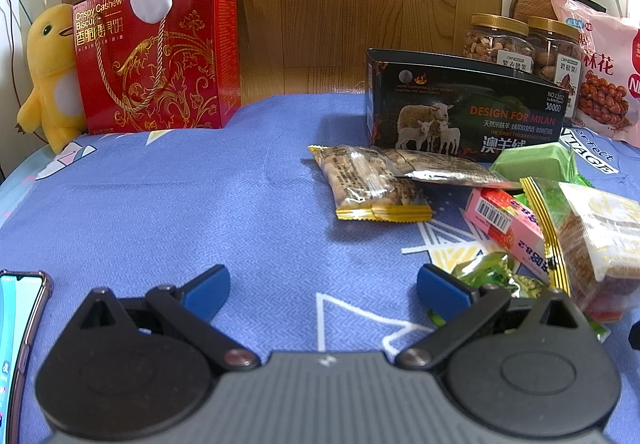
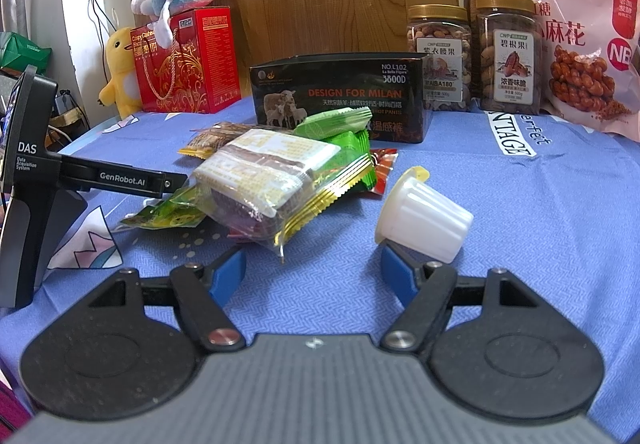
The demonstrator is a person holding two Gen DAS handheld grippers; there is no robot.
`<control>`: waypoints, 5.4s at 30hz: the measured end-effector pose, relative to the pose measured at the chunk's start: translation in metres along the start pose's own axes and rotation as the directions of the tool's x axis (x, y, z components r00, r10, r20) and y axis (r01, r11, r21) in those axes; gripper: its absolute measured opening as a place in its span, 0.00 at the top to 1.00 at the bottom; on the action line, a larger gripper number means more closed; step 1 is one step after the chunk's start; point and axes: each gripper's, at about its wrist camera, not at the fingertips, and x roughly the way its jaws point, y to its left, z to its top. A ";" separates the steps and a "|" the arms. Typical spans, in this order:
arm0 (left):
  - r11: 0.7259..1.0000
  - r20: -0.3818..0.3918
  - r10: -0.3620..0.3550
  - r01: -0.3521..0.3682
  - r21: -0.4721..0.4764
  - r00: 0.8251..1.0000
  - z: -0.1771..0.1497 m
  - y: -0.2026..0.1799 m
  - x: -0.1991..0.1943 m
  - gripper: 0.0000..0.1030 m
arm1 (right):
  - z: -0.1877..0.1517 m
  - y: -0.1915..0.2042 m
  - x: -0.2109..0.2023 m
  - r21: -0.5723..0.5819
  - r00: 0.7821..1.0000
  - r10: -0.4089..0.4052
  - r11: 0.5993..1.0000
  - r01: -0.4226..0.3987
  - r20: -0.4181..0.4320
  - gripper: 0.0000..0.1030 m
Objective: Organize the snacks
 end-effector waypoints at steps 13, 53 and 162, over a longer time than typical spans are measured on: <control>1.000 0.000 0.000 0.000 0.000 1.000 0.000 0.000 0.000 0.00 | 0.000 0.001 0.000 0.001 1.000 0.001 1.000 -0.001 0.001 0.25; 1.000 0.000 0.000 0.000 0.000 1.000 0.000 0.000 -0.001 0.00 | 0.000 0.000 -0.001 0.000 1.000 0.001 1.000 -0.001 0.001 0.25; 0.992 -0.013 0.045 -0.046 -0.116 0.999 -0.042 -0.035 -0.078 0.00 | -0.002 0.000 -0.020 0.096 0.990 -0.135 0.986 0.137 -0.035 0.20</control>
